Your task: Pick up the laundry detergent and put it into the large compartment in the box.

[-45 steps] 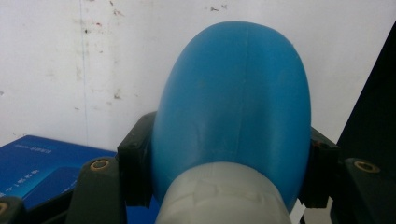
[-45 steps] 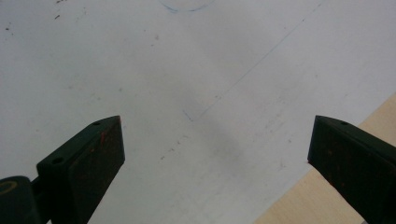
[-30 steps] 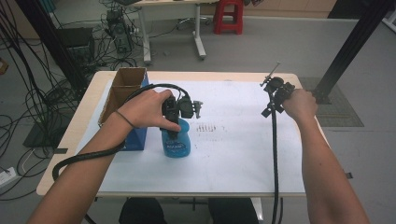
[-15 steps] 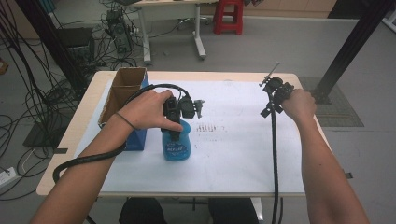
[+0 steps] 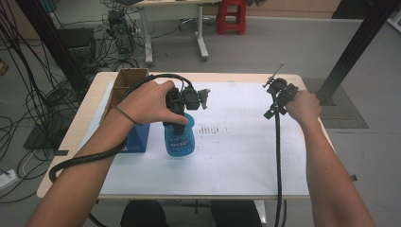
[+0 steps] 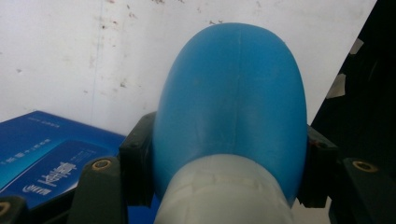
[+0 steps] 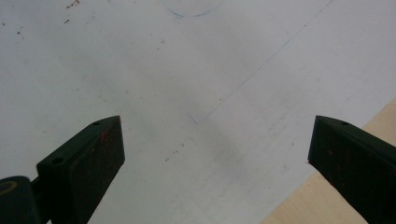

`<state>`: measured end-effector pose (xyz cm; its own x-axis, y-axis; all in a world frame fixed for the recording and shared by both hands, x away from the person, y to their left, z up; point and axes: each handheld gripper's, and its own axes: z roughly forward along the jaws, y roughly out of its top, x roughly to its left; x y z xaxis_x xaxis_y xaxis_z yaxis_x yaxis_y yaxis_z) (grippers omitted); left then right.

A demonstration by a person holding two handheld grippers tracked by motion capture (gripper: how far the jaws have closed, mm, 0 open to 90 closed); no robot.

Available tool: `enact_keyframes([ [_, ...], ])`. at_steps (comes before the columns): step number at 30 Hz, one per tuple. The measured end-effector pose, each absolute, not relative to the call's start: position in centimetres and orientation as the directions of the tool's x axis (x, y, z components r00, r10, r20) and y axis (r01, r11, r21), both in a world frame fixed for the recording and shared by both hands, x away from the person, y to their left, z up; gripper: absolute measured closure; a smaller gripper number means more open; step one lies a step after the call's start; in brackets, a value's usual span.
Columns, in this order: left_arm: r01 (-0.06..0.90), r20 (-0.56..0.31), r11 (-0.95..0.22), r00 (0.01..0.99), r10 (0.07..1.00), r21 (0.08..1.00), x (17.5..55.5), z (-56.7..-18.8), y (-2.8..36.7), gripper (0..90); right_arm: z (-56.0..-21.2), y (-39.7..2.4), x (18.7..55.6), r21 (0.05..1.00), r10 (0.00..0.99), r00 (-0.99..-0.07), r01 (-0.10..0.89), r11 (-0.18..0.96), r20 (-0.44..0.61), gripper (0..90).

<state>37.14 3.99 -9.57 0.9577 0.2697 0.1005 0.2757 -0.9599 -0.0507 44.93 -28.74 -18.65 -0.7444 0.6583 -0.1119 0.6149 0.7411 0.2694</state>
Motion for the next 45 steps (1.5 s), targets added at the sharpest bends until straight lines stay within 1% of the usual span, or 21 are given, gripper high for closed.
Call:
enact_keyframes([
  [8,0.315,0.118,-0.948,0.943,0.31,-0.029,36.9,-7.0,3.8,37.6,-18.7,-28.7,44.8,0.275,0.655,-0.748,0.61,0.743,-0.11,3.5],
  [16,0.367,0.132,-0.93,0.924,0.36,-0.03,37.1,-4.4,3.5,37.6,-18.8,-29.0,44.5,0.286,0.656,-0.748,0.609,0.739,-0.103,3.4],
  [25,0.417,0.145,-0.909,0.9,0.41,-0.016,37.1,-0.2,3.6,37.7,-18.7,-29.2,44.2,0.297,0.656,-0.748,0.606,0.738,-0.102,3.3],
  [31,0.483,0.142,-0.875,0.865,0.48,0.019,37.4,2.0,4.3,37.7,-18.7,-29.1,44.1,0.299,0.651,-0.753,0.6,0.742,-0.103,3.4],
  [34,0.495,0.14,-0.869,0.86,0.49,0.0,37.7,2.8,4.3,37.7,-18.7,-29.1,44.1,0.302,0.652,-0.751,0.601,0.74,-0.101,3.4],
  [38,0.512,0.149,-0.859,0.849,0.507,0.007,37.6,4.3,4.4,37.7,-18.7,-29.1,44.1,0.302,0.649,-0.754,0.598,0.742,-0.103,3.4],
  [41,0.54,0.153,-0.841,0.831,0.535,0.011,37.8,5.3,4.6,37.8,-18.7,-29.1,44.1,0.305,0.65,-0.753,0.598,0.741,-0.102,3.3],
  [45,0.632,0.155,-0.772,0.758,0.633,0.063,38.1,7.0,6.0,37.8,-18.7,-29.1,44.0,0.308,0.649,-0.754,0.597,0.741,-0.103,3.5],
])
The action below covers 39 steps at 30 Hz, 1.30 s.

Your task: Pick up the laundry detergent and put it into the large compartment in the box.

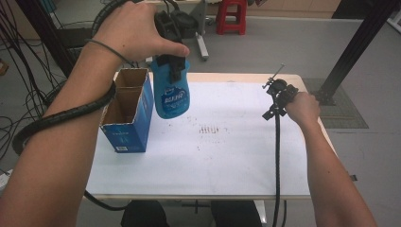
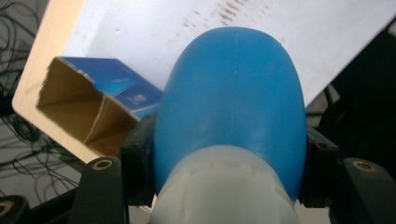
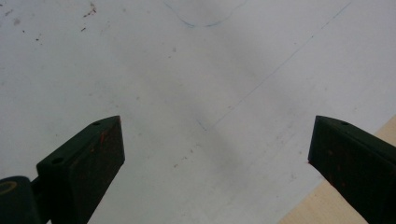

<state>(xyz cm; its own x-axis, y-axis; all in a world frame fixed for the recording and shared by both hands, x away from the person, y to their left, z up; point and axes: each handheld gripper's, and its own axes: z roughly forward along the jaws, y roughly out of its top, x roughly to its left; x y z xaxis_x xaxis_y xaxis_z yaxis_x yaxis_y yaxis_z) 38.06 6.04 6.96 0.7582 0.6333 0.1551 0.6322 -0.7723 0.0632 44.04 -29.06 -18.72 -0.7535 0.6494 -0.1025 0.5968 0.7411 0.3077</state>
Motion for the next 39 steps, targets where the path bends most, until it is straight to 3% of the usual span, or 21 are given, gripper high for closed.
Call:
enact_keyframes([
  [5,0.714,0.136,-0.689,0.675,0.725,0.128,38.3,8.4,8.5,37.8,-18.7,-29.2,44.0,0.312,0.646,-0.756,0.591,0.744,-0.105,3.4],
  [13,0.796,0.154,-0.588,0.569,0.808,0.141,38.5,9.7,10.1,37.7,-18.7,-29.3,44.0,0.315,0.647,-0.756,0.593,0.741,-0.102,3.4],
  [19,0.87,0.154,-0.453,0.429,0.89,0.197,38.2,10.4,11.8,37.8,-18.7,-29.4,43.9,0.316,0.647,-0.755,0.593,0.741,-0.101,3.4],
  [30,0.933,0.154,-0.303,0.276,0.949,0.195,39.1,10.4,14.5,37.8,-18.6,-29.5,43.8,0.318,0.65,-0.753,0.594,0.739,-0.104,3.4],
  [39,0.948,0.129,-0.238,0.214,0.968,0.213,39.5,9.6,16.8,37.8,-18.5,-29.2,43.8,0.311,0.646,-0.755,0.591,0.744,-0.113,3.4],
])
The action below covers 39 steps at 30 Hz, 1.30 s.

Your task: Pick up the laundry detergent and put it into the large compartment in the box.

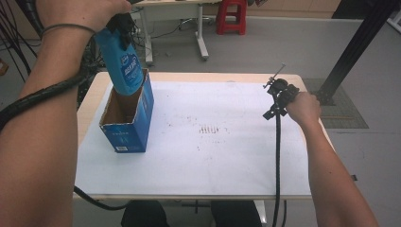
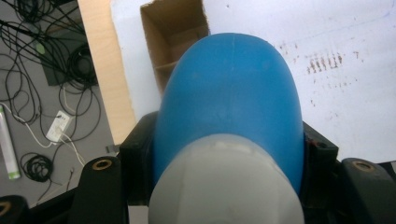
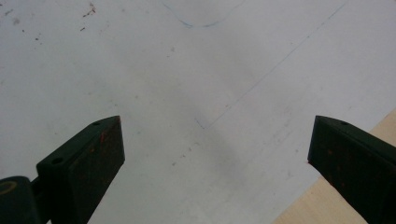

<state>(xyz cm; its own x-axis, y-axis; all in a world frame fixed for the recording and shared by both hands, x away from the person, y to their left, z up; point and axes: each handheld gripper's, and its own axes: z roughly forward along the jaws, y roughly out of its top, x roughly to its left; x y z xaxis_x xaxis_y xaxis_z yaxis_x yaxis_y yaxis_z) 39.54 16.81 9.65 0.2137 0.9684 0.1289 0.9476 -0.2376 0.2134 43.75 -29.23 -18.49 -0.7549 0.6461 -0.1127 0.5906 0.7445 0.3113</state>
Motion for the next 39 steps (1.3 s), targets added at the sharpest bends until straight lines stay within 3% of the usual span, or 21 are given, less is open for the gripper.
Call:
enact_keyframes([
  [17,0.97,0.142,-0.148,0.122,0.982,0.193,40.8,6.7,18.5,37.9,-18.5,-29.3,43.8,0.312,0.649,-0.753,0.594,0.741,-0.106,3.5],
  [39,0.981,0.144,-0.106,0.083,0.986,0.163,42.1,0.9,20.0,37.8,-18.5,-29.0,43.6,0.312,0.65,-0.752,0.596,0.74,-0.108,3.4],
])
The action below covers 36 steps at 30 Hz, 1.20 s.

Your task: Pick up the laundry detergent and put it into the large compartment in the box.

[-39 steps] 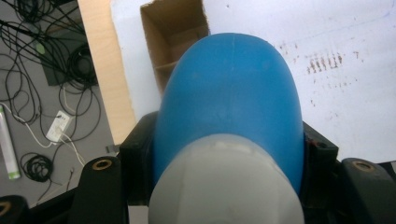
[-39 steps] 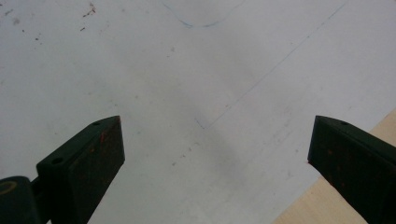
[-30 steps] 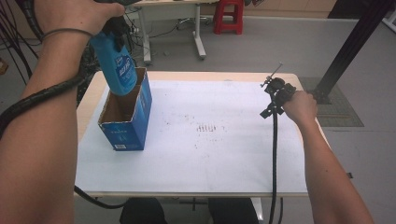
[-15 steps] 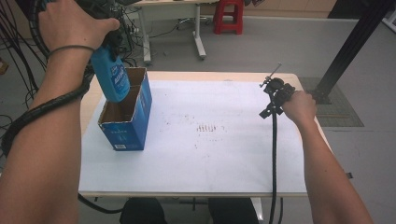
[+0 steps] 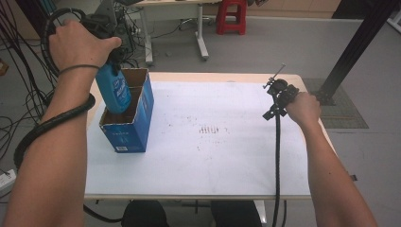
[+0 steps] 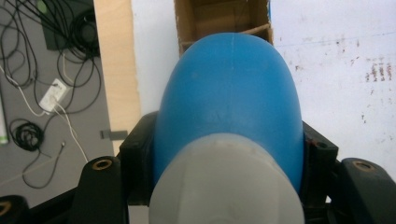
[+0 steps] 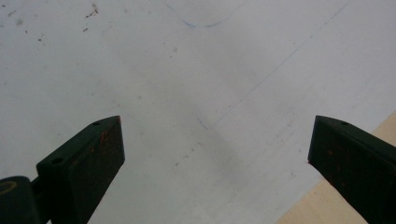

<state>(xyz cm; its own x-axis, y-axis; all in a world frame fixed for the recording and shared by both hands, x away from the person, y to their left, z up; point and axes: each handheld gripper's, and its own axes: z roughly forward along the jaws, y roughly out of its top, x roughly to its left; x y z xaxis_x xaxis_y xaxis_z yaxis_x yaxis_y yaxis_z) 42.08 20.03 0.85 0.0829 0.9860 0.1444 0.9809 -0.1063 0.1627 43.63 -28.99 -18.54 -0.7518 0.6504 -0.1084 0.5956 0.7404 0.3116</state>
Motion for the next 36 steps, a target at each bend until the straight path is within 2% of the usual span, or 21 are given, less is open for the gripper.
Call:
enact_keyframes([
  [36,0.989,0.13,-0.103,0.089,0.987,0.11,43.7,-7.1,20.3,37.8,-18.4,-28.8,43.5,0.313,0.649,-0.752,0.593,0.742,-0.113,3.5],
])
